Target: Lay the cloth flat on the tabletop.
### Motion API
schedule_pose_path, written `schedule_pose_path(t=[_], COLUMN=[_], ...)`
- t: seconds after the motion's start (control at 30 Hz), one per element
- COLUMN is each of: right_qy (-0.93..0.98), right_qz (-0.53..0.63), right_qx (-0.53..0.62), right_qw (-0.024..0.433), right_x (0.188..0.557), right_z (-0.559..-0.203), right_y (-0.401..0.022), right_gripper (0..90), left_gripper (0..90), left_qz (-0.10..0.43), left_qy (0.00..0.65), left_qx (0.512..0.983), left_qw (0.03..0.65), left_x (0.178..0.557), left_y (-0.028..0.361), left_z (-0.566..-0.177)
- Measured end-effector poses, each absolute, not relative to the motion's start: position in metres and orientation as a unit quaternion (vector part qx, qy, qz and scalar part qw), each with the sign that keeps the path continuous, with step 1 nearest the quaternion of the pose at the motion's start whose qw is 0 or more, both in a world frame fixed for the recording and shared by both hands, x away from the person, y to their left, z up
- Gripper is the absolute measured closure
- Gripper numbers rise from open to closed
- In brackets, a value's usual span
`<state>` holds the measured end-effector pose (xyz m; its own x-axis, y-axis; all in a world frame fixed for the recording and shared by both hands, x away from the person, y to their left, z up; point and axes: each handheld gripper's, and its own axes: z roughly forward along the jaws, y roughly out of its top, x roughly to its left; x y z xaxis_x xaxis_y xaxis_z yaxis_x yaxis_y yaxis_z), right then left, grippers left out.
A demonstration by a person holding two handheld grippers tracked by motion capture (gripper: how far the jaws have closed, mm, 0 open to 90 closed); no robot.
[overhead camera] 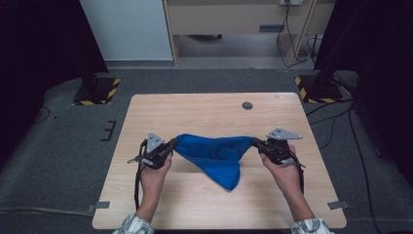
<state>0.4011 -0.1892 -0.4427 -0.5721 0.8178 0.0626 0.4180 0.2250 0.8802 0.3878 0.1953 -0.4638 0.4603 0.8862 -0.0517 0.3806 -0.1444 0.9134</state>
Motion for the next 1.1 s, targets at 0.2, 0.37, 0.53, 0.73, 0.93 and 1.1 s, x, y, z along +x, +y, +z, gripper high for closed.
schedule_pose_path(t=[0.2,0.37,0.53,0.73,0.93,1.1], right_qy=[0.752,0.737,0.732,0.724,0.720,0.714], right_qz=[0.470,0.485,0.489,0.497,0.505,0.515], right_qx=[0.399,0.399,0.398,0.399,0.393,0.389], right_qw=[0.233,0.250,0.259,0.263,0.269,0.270], right_x=[0.395,0.387,0.384,0.382,0.381,0.376], right_z=[-0.430,-0.418,-0.410,-0.401,-0.391,-0.383], right_y=[-0.189,-0.197,-0.202,-0.208,-0.212,-0.215], right_gripper=[88.9,88.9,88.9,88.9,89.0,89.0], left_gripper=[87.3,87.4,87.3,87.3,87.2,87.2], left_qz=[0.269,0.282,0.287,0.292,0.293,0.294], left_qy=[0.453,0.451,0.445,0.438,0.433,0.431], left_qx=[0.697,0.687,0.685,0.684,0.683,0.679], left_qw=[0.486,0.496,0.501,0.506,0.511,0.517], left_x=[0.388,0.386,0.386,0.385,0.381,0.378], left_y=[0.191,0.183,0.179,0.176,0.174,0.173], left_z=[-0.453,-0.436,-0.423,-0.412,-0.407,-0.404])
